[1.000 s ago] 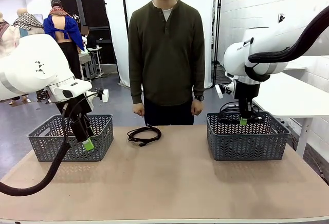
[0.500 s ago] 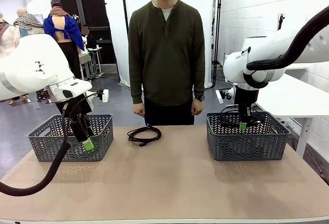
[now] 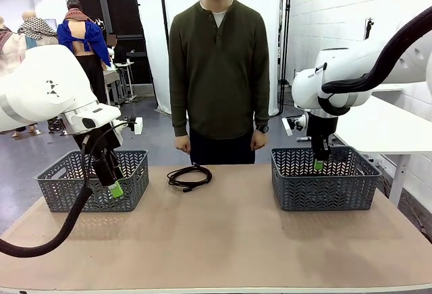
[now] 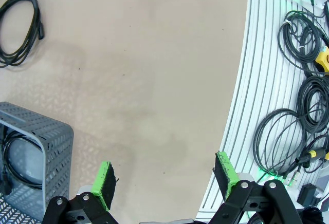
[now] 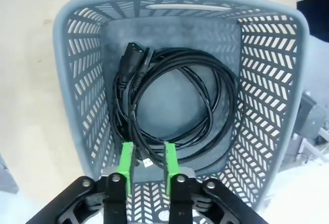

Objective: Organize the cables according to human instructions.
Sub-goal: Pick up a bundle of cables and place it in the basket indicated by the human.

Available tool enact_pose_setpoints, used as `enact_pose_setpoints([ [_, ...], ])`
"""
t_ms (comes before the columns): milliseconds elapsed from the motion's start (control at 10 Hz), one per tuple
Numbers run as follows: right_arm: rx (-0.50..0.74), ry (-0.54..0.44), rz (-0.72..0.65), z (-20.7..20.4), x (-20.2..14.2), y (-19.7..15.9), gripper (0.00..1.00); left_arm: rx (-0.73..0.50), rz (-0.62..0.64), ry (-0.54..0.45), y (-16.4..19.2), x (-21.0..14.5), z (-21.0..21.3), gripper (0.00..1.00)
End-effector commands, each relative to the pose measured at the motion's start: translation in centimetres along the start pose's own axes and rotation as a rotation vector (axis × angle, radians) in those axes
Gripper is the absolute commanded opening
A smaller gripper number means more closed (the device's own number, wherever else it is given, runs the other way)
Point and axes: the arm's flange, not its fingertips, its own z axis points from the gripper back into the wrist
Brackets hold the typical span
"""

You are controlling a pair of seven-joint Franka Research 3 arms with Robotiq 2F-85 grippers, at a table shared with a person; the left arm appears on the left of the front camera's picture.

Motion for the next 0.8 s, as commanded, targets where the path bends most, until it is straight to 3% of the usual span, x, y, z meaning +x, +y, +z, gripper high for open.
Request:
enact_pose_setpoints([
  [0,0.0,-0.008,0.013,0.2,-0.2,-0.7,0.97,0.009,0.002,-0.005,0.0,0.0,0.1,1.0],
  [700,0.003,-0.023,-0.036,2.0,0.1,-1.1,1.0,0.009,0.002,-0.005,0.0,0.0,0.1,1.0],
])
